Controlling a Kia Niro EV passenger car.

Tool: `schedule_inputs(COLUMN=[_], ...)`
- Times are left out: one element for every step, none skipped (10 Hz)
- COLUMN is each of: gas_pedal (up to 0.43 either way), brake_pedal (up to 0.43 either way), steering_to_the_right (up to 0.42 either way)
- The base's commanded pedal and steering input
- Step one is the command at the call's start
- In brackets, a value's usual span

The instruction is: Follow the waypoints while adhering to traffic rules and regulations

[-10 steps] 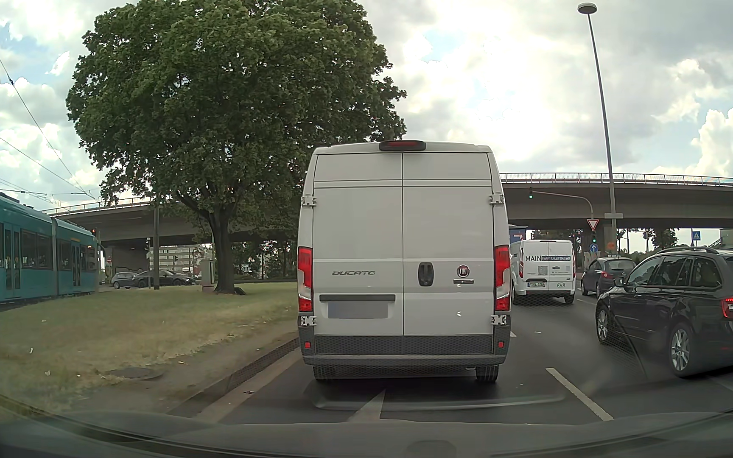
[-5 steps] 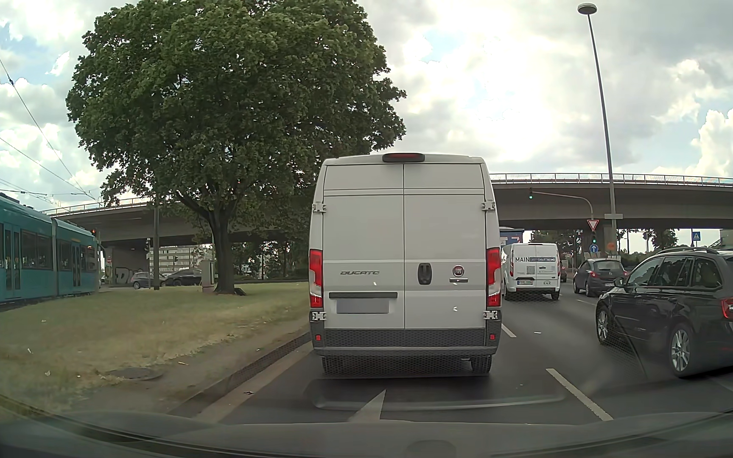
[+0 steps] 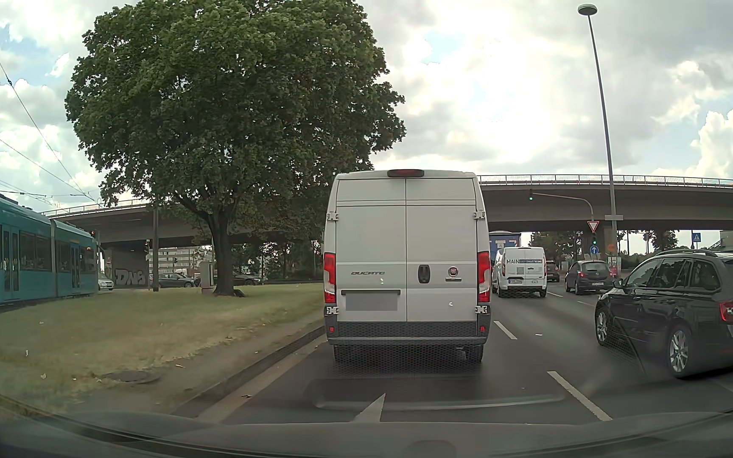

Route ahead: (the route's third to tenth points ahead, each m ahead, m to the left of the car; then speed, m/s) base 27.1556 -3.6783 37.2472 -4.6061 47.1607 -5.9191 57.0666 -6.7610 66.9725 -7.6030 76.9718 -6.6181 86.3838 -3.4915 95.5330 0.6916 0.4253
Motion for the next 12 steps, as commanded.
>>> schedule_inputs(gas_pedal=[0.319, 0.358, 0.378, 0.39, 0.398, 0.398, 0.409, 0.421, 0.429, 0.441, 0.441, 0.441], brake_pedal=[0.037, 0.037, 0.037, 0.037, 0.037, 0.037, 0.037, 0.037, 0.03, 0.03, 0.037, 0.037], steering_to_the_right=[0.003, 0.003, 0.003, 0.003, 0.003, 0.003, 0.004, 0.006, 0.008, 0.013, 0.019, 0.026])
